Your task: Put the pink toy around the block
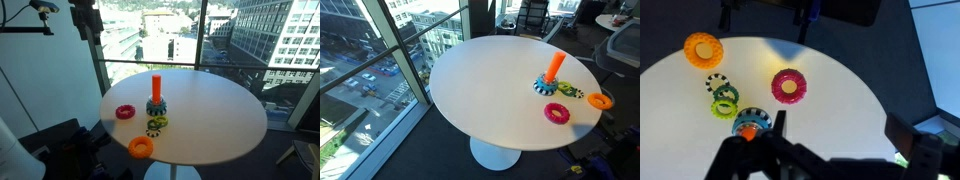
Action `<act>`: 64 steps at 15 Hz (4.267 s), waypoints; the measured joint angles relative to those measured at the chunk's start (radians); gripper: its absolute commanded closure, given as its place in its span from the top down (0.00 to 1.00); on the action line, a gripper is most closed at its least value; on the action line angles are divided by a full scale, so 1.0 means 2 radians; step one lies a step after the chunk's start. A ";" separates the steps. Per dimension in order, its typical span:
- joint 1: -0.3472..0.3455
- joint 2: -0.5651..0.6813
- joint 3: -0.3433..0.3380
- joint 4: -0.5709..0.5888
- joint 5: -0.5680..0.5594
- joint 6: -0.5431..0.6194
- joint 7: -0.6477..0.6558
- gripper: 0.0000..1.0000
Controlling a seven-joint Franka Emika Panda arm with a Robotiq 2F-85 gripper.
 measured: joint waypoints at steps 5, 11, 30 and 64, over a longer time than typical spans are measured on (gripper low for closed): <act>0.000 0.000 0.000 0.000 0.000 0.000 0.000 1.00; -0.011 0.006 0.014 0.000 -0.003 0.016 0.010 1.00; -0.035 0.195 0.044 -0.004 -0.058 0.186 0.070 1.00; -0.010 0.369 0.052 -0.089 -0.055 0.423 0.136 1.00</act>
